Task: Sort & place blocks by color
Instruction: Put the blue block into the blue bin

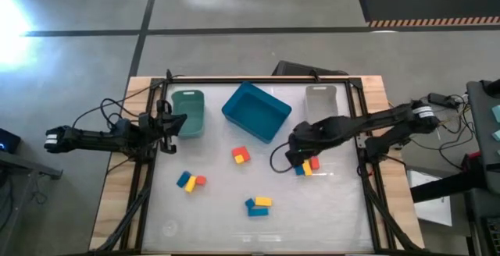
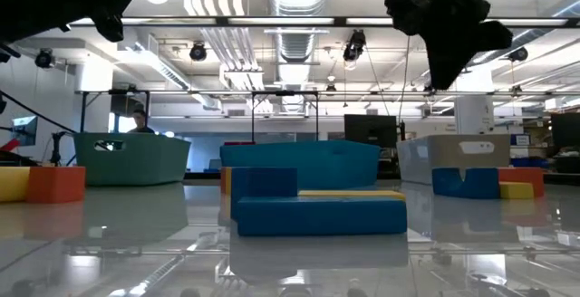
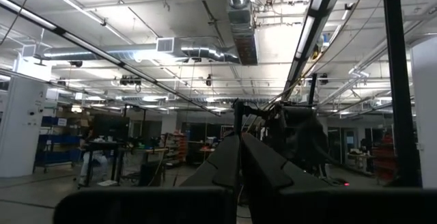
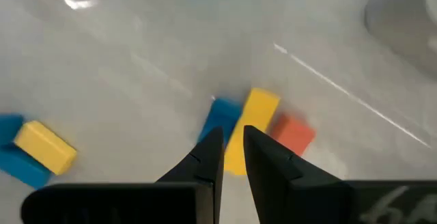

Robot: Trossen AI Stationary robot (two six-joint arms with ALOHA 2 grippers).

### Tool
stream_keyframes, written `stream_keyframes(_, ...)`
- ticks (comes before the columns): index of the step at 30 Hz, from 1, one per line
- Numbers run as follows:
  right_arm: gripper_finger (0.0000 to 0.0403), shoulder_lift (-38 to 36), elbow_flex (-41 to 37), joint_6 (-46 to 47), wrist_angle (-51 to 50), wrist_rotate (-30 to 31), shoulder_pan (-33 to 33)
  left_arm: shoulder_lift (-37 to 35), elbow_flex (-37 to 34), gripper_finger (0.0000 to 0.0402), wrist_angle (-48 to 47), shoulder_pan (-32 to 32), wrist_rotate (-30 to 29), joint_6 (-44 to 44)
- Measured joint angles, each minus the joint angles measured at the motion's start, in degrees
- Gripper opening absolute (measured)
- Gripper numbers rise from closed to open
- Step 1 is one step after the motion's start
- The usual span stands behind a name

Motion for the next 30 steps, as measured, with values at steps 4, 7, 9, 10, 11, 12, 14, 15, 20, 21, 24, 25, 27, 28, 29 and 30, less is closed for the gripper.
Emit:
stream_keyframes(4, 0.0047, 5.2, 1.7, 2.9, -0.9, -2.8, 1.9, 0.0, 0.0, 0.0000, 0.1, 0.0, 0.0, 0.0)
stream_keyframes(7, 0.0047, 7.8, 2.2, 4.5, -0.8, -3.6, 2.8, 0.0, 0.0, 0.0000, 0.1, 0.0, 0.0, 0.0)
stream_keyframes(9, 0.0049, 9.5, 2.1, 5.5, -0.9, -3.7, 3.2, 0.0, 0.0, 0.0000, 0.3, 0.0, 0.0, 0.0)
stream_keyframes(10, 0.0052, 10.2, 2.1, 5.6, -0.8, -4.0, 3.3, -0.1, 0.0, 0.0000, 0.4, 0.0, 0.0, 0.0)
stream_keyframes(11, 0.0056, 10.9, 2.1, 5.7, -0.9, -4.1, 3.5, -0.1, 0.0, 0.0000, 0.6, 0.0, 0.0, 0.0)
stream_keyframes(12, 0.0061, 11.2, 2.1, 5.9, -0.8, -4.2, 3.5, -0.1, 0.0, 0.0000, 0.9, 0.0, 0.0, 0.0)
stream_keyframes(14, 0.0079, 12.0, 2.1, 6.9, -0.8, -5.1, 3.6, -0.1, 0.0, 0.0000, 0.9, 0.0, 0.0, 0.0)
stream_keyframes(15, 0.0090, 12.3, 2.1, 7.4, -0.7, -5.1, 3.6, -0.1, 0.0, 0.0000, 0.9, 0.0, 0.0, 0.0)
stream_keyframes(20, 0.0160, 13.9, 1.9, 8.6, -0.5, -5.1, 3.6, -0.1, 0.0, 0.0000, 0.9, 0.0, 0.0, 0.0)
stream_keyframes(21, 0.0174, 14.1, 1.7, 8.6, -0.3, -4.9, 3.6, -0.1, 0.0, 0.0000, 0.9, 0.0, 0.0, 0.0)
stream_keyframes(24, 0.0212, 15.3, 1.3, 8.7, 0.1, -3.9, 3.5, -0.1, 0.0, 0.0000, 0.9, 0.0, 0.0, 0.0)
stream_keyframes(25, 0.0222, 15.8, 1.1, 8.7, 0.1, -3.6, 3.5, -0.1, 0.0, 0.0000, 0.9, 0.0, 0.0, 0.0)
stream_keyframes(27, 0.0239, 16.6, 1.0, 8.5, 0.9, -3.6, 3.2, -0.2, 0.0, 0.0000, 0.9, 0.0, 0.0, 0.0)
stream_keyframes(28, 0.0246, 17.0, 1.0, 8.4, 1.1, -3.5, 3.1, -0.2, 0.0, 0.0000, 0.9, 0.0, 0.0, 0.0)
stream_keyframes(29, 0.0252, 17.5, 1.0, 8.0, 1.5, -3.4, 3.0, -0.2, 0.0, 0.0000, 0.9, 0.0, 0.0, 0.0)
stream_keyframes(30, 0.0257, 18.0, 1.0, 7.9, 1.5, -3.0, 2.9, -0.2, 0.0, 0.0000, 0.9, 0.0, 0.0, 0.0)
